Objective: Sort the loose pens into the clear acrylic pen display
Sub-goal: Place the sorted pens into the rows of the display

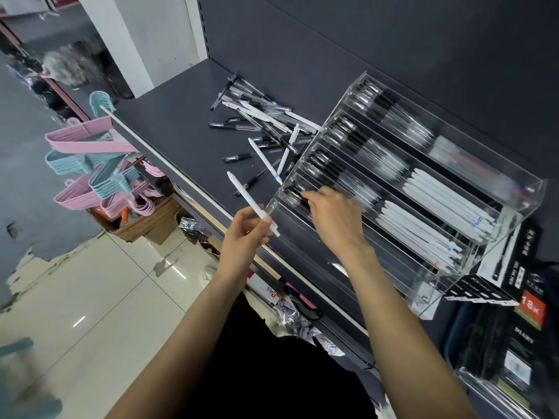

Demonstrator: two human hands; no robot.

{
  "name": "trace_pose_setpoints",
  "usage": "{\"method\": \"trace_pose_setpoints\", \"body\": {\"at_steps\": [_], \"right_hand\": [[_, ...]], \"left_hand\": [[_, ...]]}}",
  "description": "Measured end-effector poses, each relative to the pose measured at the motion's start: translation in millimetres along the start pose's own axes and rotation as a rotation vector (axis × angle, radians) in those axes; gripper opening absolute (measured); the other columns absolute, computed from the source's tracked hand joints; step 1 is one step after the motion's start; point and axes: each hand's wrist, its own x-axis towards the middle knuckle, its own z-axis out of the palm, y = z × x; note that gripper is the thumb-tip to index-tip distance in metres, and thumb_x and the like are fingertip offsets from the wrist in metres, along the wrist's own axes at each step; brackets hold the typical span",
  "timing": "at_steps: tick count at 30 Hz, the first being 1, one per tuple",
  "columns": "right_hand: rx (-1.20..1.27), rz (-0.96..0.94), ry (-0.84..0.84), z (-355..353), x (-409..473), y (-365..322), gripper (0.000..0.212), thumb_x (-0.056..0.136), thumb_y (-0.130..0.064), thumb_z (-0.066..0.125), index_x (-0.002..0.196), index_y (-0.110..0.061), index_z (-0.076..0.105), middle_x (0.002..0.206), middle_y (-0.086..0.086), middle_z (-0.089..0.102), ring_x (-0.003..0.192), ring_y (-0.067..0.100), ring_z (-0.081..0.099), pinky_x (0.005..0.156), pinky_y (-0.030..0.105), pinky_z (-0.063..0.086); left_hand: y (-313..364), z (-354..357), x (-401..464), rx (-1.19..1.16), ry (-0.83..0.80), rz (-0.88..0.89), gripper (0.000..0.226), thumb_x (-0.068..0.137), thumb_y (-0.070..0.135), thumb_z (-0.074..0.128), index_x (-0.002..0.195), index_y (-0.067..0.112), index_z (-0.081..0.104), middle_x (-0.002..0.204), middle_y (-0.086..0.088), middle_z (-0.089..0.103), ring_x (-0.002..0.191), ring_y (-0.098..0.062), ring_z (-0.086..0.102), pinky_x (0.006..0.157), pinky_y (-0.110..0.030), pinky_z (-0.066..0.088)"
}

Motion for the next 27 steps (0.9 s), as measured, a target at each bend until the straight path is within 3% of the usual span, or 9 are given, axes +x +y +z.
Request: {"method": "trace_pose_setpoints", "body": {"at_steps": [5,9,15,19,23,25,27], "right_hand": [[0.038,0.013,0.004,2,-5,-2,0.034,0.099,-0.016,0.044,0.132,-0.017,0.053,0.119,0.004,0.063,0.102,0.020,0.060,0.072,0.026,0.048],[0.117,0.041,0.036,-4,-12,-3,0.035,0.100,-0.022,0.042,0.133,-0.018,0.051,0.123,0.002,0.061,0.107,0.016,0.057,0.072,0.019,0.039],[0.597,0.025,0.103,-21,-50,-5,0.023,0.094,-0.028,0.055,0.114,-0.023,0.065,0.110,-0.007,0.064,0.091,0.005,0.059,0.077,0.025,0.052],[0.687,0.084,0.146,-33,-83,8,0.018,0.089,-0.020,0.064,0.106,-0.021,0.069,0.100,-0.008,0.066,0.084,0.001,0.061,0.071,0.009,0.047],[0.683,0.131,0.214,-58,-112,42,0.023,0.086,-0.011,0.067,0.108,-0.019,0.068,0.099,-0.007,0.066,0.084,0.004,0.061,0.074,0.012,0.047],[0.579,0.207,0.346,-69,-123,64,0.019,0.085,-0.010,0.068,0.102,-0.018,0.068,0.095,-0.007,0.066,0.079,0.004,0.060,0.073,0.015,0.048],[0.392,0.313,0.445,-78,-132,88,0.016,0.084,-0.011,0.069,0.098,-0.019,0.068,0.093,-0.007,0.066,0.078,0.008,0.061,0.070,0.022,0.050]], "left_hand": [[-1,5,-3,0.023,-0.021,-0.004,0.027,0.091,0.019,0.062,0.117,0.014,0.058,0.087,-0.001,0.066,0.078,-0.011,0.063,0.079,-0.023,0.052],[1,10,-8,0.041,-0.056,0.015,0.017,0.091,0.020,0.062,0.108,0.019,0.058,0.074,0.008,0.068,0.077,-0.008,0.065,0.081,-0.023,0.054],[7,29,-18,0.112,-0.156,0.082,0.013,0.092,0.020,0.061,0.101,0.012,0.058,0.078,0.004,0.070,0.079,-0.010,0.069,0.075,-0.022,0.053],[10,49,-27,0.206,-0.295,0.211,0.009,0.089,0.014,0.063,0.095,0.008,0.061,0.085,0.000,0.073,0.082,-0.014,0.069,0.075,-0.021,0.053],[10,90,-38,0.247,-0.402,0.277,0.009,0.085,0.018,0.066,0.087,0.010,0.064,0.078,0.004,0.071,0.073,-0.007,0.067,0.068,-0.016,0.049],[8,110,-36,0.435,-0.413,0.435,0.007,0.087,0.026,0.065,0.091,0.020,0.066,0.085,0.013,0.070,0.080,-0.003,0.064,0.070,-0.015,0.046],[4,123,-28,0.707,-0.351,0.673,0.019,0.090,0.035,0.060,0.106,0.025,0.065,0.101,0.013,0.067,0.095,-0.007,0.057,0.081,-0.018,0.042]]}}
